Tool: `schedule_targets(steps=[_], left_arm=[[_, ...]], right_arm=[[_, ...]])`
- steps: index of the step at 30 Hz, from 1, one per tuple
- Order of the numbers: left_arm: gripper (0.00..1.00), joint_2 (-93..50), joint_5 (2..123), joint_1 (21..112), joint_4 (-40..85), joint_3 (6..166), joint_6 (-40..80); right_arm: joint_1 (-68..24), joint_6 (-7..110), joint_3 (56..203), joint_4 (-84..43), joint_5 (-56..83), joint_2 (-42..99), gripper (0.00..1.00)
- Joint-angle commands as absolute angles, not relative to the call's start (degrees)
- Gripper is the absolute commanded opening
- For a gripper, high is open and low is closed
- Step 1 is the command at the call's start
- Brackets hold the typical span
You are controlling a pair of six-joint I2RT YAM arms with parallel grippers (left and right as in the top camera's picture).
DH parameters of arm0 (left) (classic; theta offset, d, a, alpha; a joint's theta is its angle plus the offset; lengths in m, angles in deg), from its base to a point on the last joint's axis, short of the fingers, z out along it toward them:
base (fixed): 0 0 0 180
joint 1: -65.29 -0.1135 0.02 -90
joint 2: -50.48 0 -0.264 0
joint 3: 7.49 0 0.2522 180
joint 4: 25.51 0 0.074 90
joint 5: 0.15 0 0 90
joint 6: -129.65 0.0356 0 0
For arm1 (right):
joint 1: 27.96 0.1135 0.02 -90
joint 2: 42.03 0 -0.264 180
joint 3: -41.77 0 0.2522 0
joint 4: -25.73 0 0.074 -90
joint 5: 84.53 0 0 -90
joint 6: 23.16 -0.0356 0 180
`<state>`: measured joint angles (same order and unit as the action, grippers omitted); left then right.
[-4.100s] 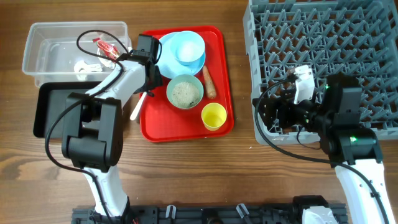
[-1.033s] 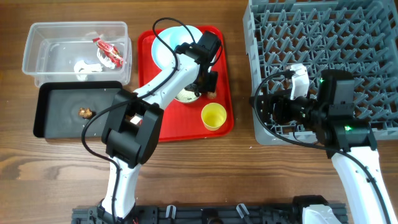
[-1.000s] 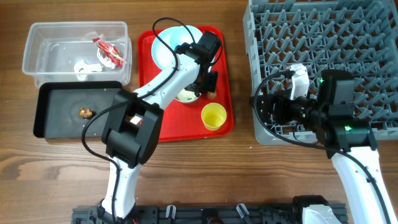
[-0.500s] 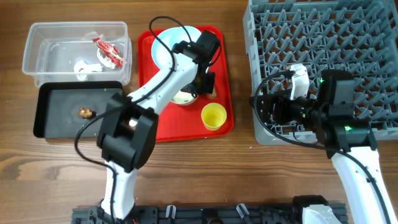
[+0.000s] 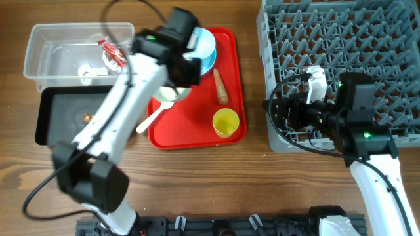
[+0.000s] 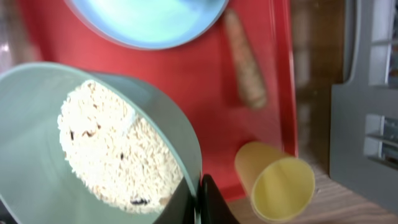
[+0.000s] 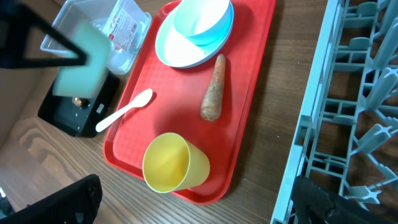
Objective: Sort waste into correct bins and load items into the dishwasher rack
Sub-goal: 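Tip the rice bowl over the black tray to dump the rice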
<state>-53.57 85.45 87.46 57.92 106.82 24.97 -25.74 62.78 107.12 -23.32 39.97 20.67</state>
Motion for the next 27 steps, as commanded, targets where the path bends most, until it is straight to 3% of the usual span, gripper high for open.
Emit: schedule_targets(steps=[1, 5, 10, 17, 27], left_arm=[[0.04, -49.9, 83.7, 80.3, 62.7, 108.0, 24.2], [0.04, -49.5, 83.0, 73.4, 67.6, 107.9, 26.3], [0.04, -49.5, 72.7, 64.4, 67.7, 105.3, 33.5], [0.04, -49.6, 53.8, 53.1, 59.9, 97.2, 44.2], [0.04, -49.6, 37.6, 40.9, 49.8, 84.3, 51.4]], right_arm=[[-25.7, 62.3, 108.4, -23.0, 41.2, 21.1, 1.0], [-25.7, 62.3, 108.4, -23.0, 41.2, 21.2, 1.0], [-25.7, 62.3, 108.4, -23.0, 41.2, 21.1, 1.0], [-25.7, 62.3, 108.4, -23.0, 41.2, 21.1, 1.0], [-25.7, 62.1, 108.4, -23.6, 41.2, 21.1, 1.0]])
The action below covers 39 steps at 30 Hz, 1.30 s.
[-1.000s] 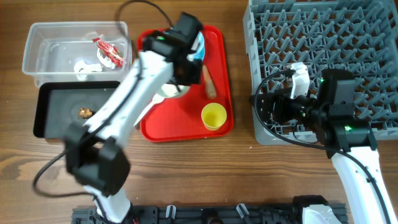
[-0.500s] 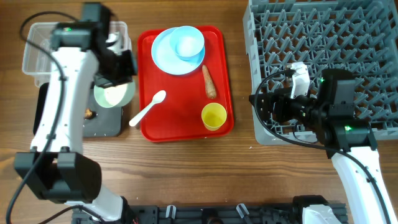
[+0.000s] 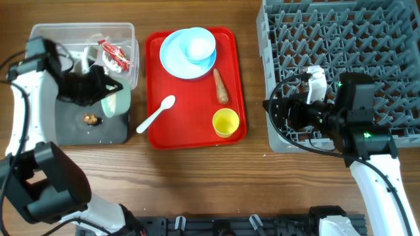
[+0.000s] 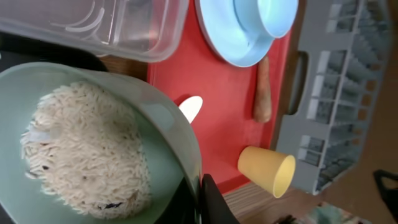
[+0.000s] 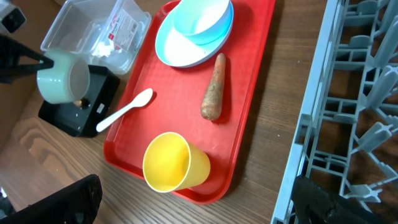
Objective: Sort waste into correct bins and load items into the dishwasher rack
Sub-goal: 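Tip the rice bowl over the black tray to dump the rice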
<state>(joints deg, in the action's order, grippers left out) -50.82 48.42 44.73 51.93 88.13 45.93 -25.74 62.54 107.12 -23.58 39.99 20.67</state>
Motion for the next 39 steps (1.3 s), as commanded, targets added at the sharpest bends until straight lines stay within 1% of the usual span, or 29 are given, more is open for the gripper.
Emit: schedule_targets(steps=[1, 8, 13, 24, 28, 33, 39], left_arm=[[0.04, -49.6, 36.1, 39.7, 48.6, 83.1, 51.5], [0.04, -49.7, 26.5, 33.0, 41.6, 75.7, 51.5], [0.04, -49.7, 22.2, 30.1, 40.1, 73.8, 51.5], [0.04, -49.7, 12.9, 29.4, 39.4, 73.8, 50.5], [0.04, -49.7, 9.7, 29.4, 39.5, 73.8, 48.6], [0.04, -49.7, 8.8, 29.0, 39.5, 73.8, 44.5], [0.04, -49.7, 1.3, 25.8, 40.3, 73.8, 43.6]], right_arm=[[-25.7, 62.2, 108.4, -23.6, 41.2, 21.1, 1.0], [-25.7, 62.1, 108.4, -23.7, 41.6, 21.1, 1.0], [-25.7, 62.1, 108.4, -23.7, 41.6, 21.2, 1.0], [-25.7, 62.1, 108.4, -24.4, 41.6, 21.1, 1.0], [-25.7, 62.1, 108.4, -25.1, 41.6, 21.1, 1.0], [-25.7, 62.1, 108.4, -25.1, 41.6, 21.2, 1.0], [-25.7, 62.1, 108.4, -25.0, 41.6, 21.2, 1.0]])
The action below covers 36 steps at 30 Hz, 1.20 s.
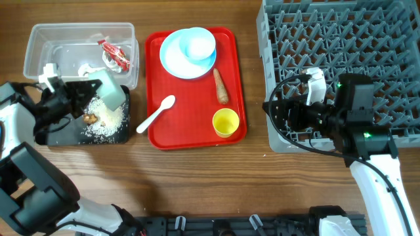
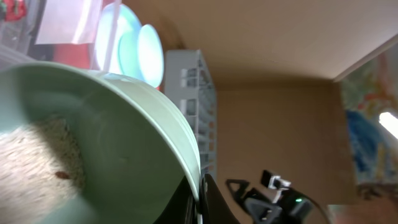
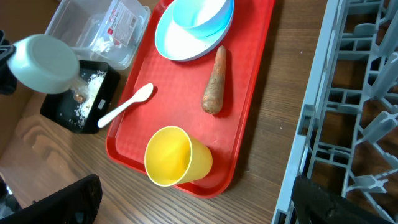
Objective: Sort waste into correct bins and load items into the dishwasher rack
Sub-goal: 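Tip the rice bowl over the black tray to dump the rice, then carry the emptied green bowl right and set it on the red tray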
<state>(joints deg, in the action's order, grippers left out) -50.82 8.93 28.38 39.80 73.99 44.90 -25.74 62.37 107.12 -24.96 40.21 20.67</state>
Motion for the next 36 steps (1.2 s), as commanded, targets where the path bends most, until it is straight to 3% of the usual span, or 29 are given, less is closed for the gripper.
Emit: schedule_targets(steps=[1, 26, 32, 36], left_arm=[[0.04, -49.7, 0.8, 25.2, 40.3, 73.8, 43.6], [0.04, -49.7, 0.9, 22.4, 43.5, 73.8, 43.7], [0.04, -44.4, 2.6, 27.2, 42.0, 73.9, 43.9], [0.04, -38.8, 12.6, 34.0, 41.6, 75.3, 42.6]], right_arm=[[-25.7, 62.1, 108.4, -25.0, 41.6, 21.2, 1.0], [-25.7, 62.1, 108.4, -25.0, 41.6, 21.2, 1.0], [-25.7, 62.1, 108.4, -25.0, 41.6, 21.2, 1.0], [-25.7, 62.2, 108.4, -24.9, 41.6, 21.2, 1.0]])
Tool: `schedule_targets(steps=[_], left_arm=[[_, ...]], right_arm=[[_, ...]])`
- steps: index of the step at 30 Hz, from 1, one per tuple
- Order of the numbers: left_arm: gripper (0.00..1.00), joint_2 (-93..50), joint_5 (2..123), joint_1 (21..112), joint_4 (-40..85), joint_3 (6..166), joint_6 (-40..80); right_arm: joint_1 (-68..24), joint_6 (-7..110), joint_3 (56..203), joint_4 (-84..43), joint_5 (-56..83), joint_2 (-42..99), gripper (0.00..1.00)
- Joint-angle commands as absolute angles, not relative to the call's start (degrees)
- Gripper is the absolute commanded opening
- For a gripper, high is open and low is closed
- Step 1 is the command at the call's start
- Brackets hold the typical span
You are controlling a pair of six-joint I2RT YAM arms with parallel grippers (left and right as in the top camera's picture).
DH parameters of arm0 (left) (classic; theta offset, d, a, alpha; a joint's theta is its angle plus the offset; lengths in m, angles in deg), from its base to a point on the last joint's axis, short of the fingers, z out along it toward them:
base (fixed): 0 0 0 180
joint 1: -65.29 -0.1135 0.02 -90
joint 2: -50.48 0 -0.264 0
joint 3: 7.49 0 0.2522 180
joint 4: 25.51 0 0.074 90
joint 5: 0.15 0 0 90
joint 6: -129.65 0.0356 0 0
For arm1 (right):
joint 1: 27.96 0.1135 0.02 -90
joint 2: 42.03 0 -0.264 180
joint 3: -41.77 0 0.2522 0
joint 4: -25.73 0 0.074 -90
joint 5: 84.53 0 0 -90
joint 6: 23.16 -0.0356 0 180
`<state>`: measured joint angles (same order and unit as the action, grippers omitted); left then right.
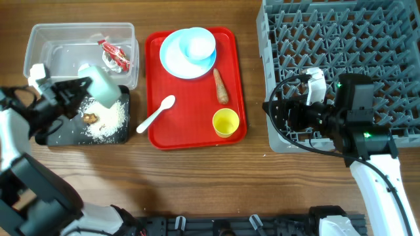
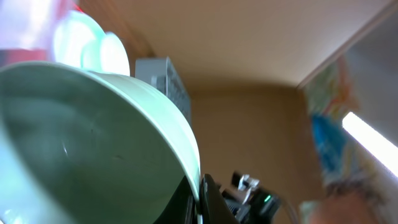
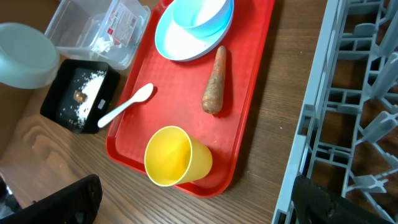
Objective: Sort waste into correct bins and load items into the dishwasher rack
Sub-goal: 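Carry the emptied green bowl right and set it on the red tray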
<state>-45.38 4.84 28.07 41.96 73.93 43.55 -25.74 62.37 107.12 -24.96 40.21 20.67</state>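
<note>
My left gripper [image 1: 84, 86] is shut on the rim of a pale green bowl [image 1: 102, 84], holding it tipped above the black bin [image 1: 52, 134]. In the left wrist view the bowl [image 2: 93, 137] shows an empty inside, its rim pinched in the left gripper [image 2: 200, 196]. White rice [image 1: 108, 120] lies heaped in the bin. My right gripper [image 1: 275, 110] hangs open at the grey dishwasher rack's [image 1: 341, 39] left edge, holding nothing. On the red tray [image 1: 197, 134] lie a yellow cup [image 3: 177, 157], a carrot [image 3: 213, 90], a white spoon [image 3: 124, 106] and a blue bowl on a plate [image 3: 196, 25].
A clear plastic container [image 1: 46, 39] with a red wrapper and white scraps stands behind the black bin. The rack [image 3: 354, 93] fills the right side of the right wrist view. Bare wood table [image 1: 197, 190] runs along the front.
The left gripper has lifted the bowl slightly and tipped it further. The last rice seen in the bowl is gone from it. The right arm has not moved.
The left gripper held the bowl full of rice over the red tray. Then it held it, still full, at the black bin. Then the bowl was tipped and rice lay in the bin. Now the bowl is empty above the heap.
</note>
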Motion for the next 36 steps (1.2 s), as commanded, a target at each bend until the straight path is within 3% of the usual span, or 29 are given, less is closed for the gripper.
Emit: schedule_targets(steps=[1, 11, 18, 24, 32, 36], left_arm=[[0.04, -37.4, 16.7, 36.4, 41.1, 75.8, 41.3], [0.04, -35.3, 66.4, 73.3, 29.0, 76.2, 31.2], [0.04, -45.3, 86.3, 90.8, 22.7, 76.2, 31.3], [0.04, -54.8, 90.8, 97.6, 16.4, 76.2, 31.3], [0.05, -58.8, 90.9, 99.4, 14.0, 76.2, 31.3], [0.24, -58.7, 90.8, 99.2, 13.9, 76.2, 31.2]], right_arm=[[-25.7, 62.2, 108.4, -24.9, 41.6, 21.2, 0.99], [-25.7, 62.2, 108.4, -25.0, 41.6, 21.2, 1.0], [-25.7, 62.2, 108.4, -25.0, 41.5, 21.2, 1.0], [-25.7, 62.2, 108.4, -25.0, 41.6, 21.2, 1.0], [-25.7, 62.2, 108.4, -25.0, 41.6, 21.2, 1.0], [-25.7, 62.2, 108.4, -25.0, 41.6, 21.2, 1.0]])
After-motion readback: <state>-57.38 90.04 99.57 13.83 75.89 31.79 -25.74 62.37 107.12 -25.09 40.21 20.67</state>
